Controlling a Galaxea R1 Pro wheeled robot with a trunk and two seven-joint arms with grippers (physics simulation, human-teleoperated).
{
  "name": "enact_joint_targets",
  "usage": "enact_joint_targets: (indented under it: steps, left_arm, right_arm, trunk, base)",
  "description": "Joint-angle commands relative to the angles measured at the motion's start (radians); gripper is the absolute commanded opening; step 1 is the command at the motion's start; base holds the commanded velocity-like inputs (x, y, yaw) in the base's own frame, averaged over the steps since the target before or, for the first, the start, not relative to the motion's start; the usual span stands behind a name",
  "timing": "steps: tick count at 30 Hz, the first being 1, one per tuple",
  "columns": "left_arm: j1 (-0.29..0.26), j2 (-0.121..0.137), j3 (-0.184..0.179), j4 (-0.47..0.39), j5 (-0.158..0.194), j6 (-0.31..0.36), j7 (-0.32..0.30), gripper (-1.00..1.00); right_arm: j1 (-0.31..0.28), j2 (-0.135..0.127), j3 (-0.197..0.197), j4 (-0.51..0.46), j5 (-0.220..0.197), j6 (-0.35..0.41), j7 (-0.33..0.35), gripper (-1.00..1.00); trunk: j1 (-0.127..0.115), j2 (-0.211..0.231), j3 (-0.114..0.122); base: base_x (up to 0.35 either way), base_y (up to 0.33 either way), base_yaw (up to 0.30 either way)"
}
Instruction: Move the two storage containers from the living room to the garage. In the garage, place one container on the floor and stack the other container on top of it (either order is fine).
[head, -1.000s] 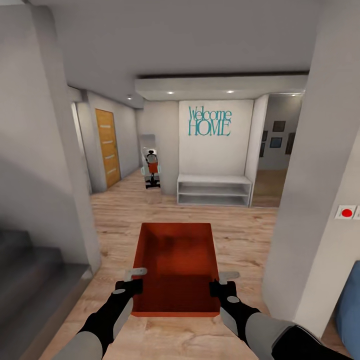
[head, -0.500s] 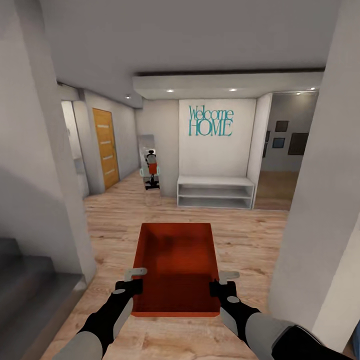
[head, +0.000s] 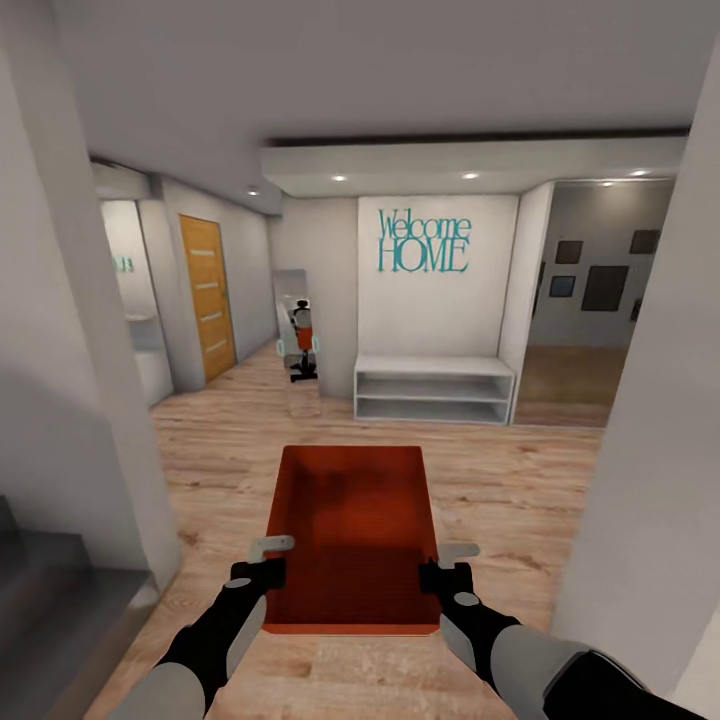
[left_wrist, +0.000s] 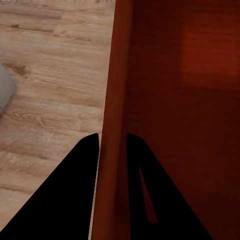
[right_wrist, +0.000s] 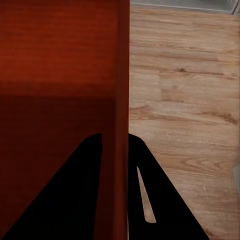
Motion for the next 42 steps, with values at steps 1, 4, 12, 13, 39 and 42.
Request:
enact_joint_targets:
  steps: [1, 4, 12, 13, 39, 42]
  left_arm:
    - [-0.001, 0.021, 0.038, -0.003, -0.004, 0.008, 0.017, -1.0]
    - [-0.001, 0.021, 0.039, -0.003, -0.004, 0.008, 0.017, -1.0]
    - [-0.001, 0.021, 0.038, 0.0, -0.005, 0.008, 0.016, -1.0]
    - [-0.001, 0.022, 0.039, 0.004, -0.006, 0.008, 0.016, -1.0]
    - [-0.001, 0.023, 0.04, 0.003, -0.006, 0.008, 0.016, -1.0]
    - [-0.001, 0.023, 0.04, 0.003, -0.006, 0.008, 0.016, -1.0]
  right_arm:
    - [-0.001, -0.004, -0.018, 0.0, -0.013, -0.005, -0.003, -1.0]
    - [-0.001, -0.004, -0.018, 0.0, -0.013, -0.005, -0.003, -1.0]
    - [-0.001, -0.005, -0.018, 0.0, -0.013, -0.008, -0.002, -1.0]
    - [-0.001, -0.005, -0.018, 0.0, -0.014, -0.012, -0.002, -1.0]
    - [-0.001, -0.006, -0.018, 0.0, -0.014, -0.014, -0.002, -1.0]
    - [-0.001, -0.006, -0.018, 0.0, -0.014, -0.014, -0.002, -1.0]
  trunk:
    - [0.001, -0.002, -0.002]
    - [0.001, -0.002, -0.002]
    - [0.001, -0.002, -0.002]
    - [0.001, -0.002, -0.002]
    - [0.001, -0.002, -0.002]
    - [0.001, -0.002, -0.002]
  base:
    - [0.322, 0.0, 0.0]
    - [0.322, 0.0, 0.0]
    - [0.322, 0.0, 0.0]
    - [0.322, 0.0, 0.0]
    - [0.322, 0.0, 0.113]
    - [0.322, 0.0, 0.001]
